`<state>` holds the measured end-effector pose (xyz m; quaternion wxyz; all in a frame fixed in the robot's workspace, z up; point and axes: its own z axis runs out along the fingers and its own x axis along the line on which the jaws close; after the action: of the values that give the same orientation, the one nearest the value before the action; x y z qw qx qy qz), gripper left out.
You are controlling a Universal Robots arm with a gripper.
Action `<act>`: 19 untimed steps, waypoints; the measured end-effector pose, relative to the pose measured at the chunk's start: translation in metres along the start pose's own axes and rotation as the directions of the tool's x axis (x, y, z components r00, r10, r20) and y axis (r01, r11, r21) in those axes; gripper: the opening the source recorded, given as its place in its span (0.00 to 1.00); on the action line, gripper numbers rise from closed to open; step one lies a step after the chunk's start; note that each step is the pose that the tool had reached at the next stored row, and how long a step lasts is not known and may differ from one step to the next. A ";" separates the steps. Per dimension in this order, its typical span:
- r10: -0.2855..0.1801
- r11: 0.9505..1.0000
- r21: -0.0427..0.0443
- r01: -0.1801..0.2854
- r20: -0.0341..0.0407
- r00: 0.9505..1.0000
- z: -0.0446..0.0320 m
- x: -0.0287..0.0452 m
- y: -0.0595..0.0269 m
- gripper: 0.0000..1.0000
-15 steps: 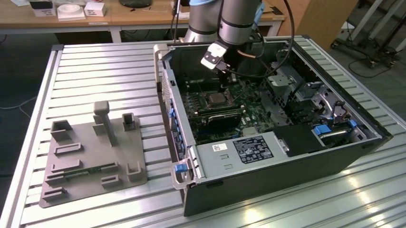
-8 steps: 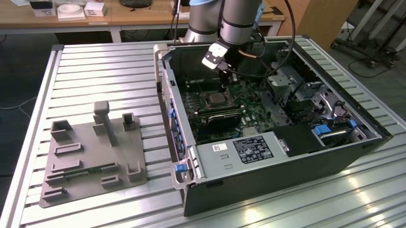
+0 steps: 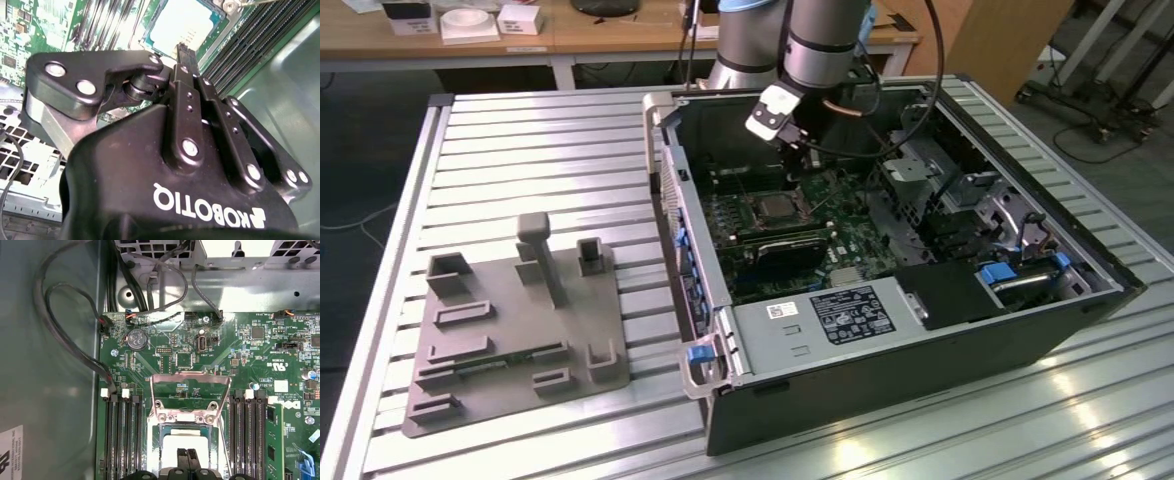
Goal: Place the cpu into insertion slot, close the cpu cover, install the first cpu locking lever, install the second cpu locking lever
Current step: 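Close the cpu cover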
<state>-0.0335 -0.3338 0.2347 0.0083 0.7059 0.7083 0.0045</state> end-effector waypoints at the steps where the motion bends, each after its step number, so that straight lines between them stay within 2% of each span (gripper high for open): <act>1: 0.000 1.000 0.000 0.000 0.000 1.000 0.0001 0.0000 0.0000 0.10; 12: 0.000 1.000 0.000 0.000 0.000 1.000 -0.0002 0.0000 0.0054 0.10; 19: 0.000 1.000 0.000 0.000 0.000 1.000 -0.0104 -0.0001 0.0057 0.10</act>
<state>-0.0280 -0.3338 0.2451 0.0083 0.7059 0.7083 0.0046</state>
